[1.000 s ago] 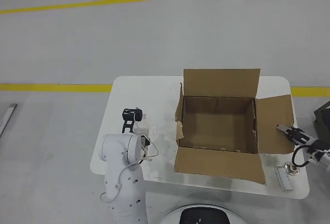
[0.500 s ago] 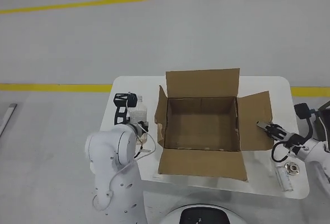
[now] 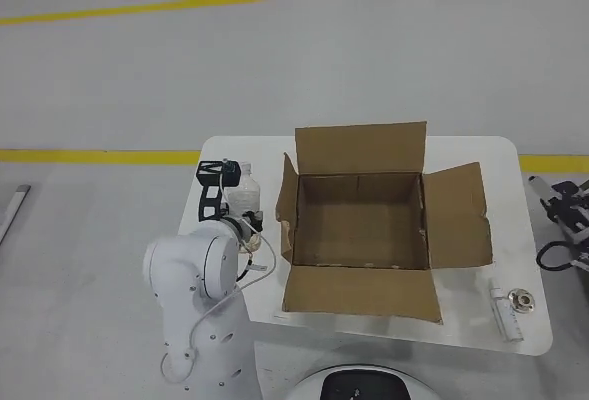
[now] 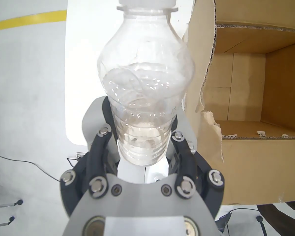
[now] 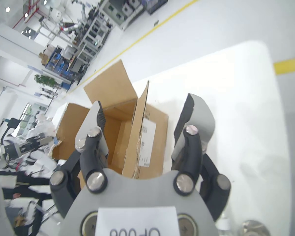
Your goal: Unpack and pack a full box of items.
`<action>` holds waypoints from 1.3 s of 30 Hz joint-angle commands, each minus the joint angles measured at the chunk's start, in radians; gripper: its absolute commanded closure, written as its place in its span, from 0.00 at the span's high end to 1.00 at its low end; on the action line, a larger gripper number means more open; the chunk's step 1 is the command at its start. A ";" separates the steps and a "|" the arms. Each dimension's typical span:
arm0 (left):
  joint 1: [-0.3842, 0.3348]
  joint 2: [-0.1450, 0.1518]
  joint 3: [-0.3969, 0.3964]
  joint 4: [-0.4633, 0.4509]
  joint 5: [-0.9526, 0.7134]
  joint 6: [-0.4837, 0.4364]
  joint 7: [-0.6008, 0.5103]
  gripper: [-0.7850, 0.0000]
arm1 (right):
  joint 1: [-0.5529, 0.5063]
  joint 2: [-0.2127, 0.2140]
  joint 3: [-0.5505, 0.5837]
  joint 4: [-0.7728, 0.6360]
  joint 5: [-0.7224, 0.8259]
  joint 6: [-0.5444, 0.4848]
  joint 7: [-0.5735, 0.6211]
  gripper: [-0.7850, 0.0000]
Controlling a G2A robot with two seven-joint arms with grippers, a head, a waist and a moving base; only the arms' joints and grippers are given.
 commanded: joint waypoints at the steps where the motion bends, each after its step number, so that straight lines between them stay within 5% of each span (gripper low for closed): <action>1: 0.000 0.000 0.000 0.000 0.000 0.000 0.000 0.00 | -0.038 -0.004 0.021 -0.042 -0.081 -0.012 -0.093 0.00; 6: 0.006 0.002 0.031 -0.028 -0.028 -0.007 0.068 0.00 | -0.095 -0.012 0.036 -0.102 -0.176 -0.009 -0.171 0.00; 12: -0.081 0.000 0.125 -0.063 -0.109 -0.002 0.088 0.00 | -0.125 -0.018 0.024 -0.130 -0.215 -0.006 -0.183 0.00; 21: -0.188 -0.010 0.275 0.184 -0.206 0.052 0.098 0.00 | -0.160 -0.028 0.051 -0.150 -0.251 -0.002 -0.214 0.00; 29: -0.223 -0.012 0.293 0.444 -0.260 0.121 0.077 0.00 | -0.176 -0.035 0.072 -0.153 -0.277 -0.001 -0.223 0.00; 39: -0.228 -0.012 0.290 0.461 -0.273 0.125 0.078 0.00 | -0.174 -0.035 0.064 -0.152 -0.314 0.003 -0.186 0.00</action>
